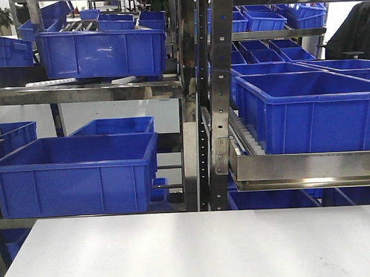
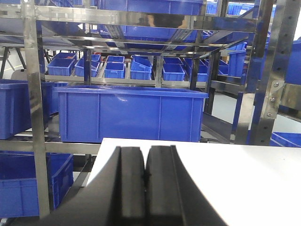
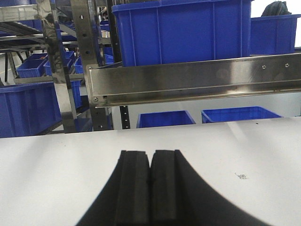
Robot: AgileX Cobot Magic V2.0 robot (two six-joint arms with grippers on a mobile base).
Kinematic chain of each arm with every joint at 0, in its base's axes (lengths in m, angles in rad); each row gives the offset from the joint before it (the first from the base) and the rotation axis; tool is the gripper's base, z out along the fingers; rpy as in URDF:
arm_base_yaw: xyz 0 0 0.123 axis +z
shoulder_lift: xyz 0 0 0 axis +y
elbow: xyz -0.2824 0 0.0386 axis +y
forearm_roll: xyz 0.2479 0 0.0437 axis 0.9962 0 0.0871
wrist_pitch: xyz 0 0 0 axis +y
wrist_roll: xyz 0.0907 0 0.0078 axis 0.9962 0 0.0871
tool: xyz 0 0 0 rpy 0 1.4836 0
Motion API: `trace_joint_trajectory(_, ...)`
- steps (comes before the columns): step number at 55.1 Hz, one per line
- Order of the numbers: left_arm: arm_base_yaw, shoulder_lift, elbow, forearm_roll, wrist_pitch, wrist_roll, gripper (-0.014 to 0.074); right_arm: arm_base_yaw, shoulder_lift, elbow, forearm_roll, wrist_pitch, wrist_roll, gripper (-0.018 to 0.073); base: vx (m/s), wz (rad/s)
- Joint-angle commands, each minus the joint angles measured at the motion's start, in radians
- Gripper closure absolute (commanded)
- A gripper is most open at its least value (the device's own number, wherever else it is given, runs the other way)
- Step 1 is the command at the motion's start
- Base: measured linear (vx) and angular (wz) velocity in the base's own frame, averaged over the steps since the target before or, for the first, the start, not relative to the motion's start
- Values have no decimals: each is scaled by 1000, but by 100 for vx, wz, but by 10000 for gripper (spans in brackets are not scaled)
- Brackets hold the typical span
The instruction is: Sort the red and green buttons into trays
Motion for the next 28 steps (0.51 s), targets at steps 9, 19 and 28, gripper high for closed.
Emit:
trace_joint_trajectory(9,-1,1,-20,-6,-79,-3,602,-5,-9,13,-6,-85,-4,568,0,0)
trace_joint_trajectory(19,-1,1,-20,-6,-79,-3,602,-5,-9,13,-6,-85,-4,568,0,0)
trace_joint_trajectory(28,-1,1,-20,-6,-79,-3,602,-5,-9,13,-6,-85,-4,568,0,0)
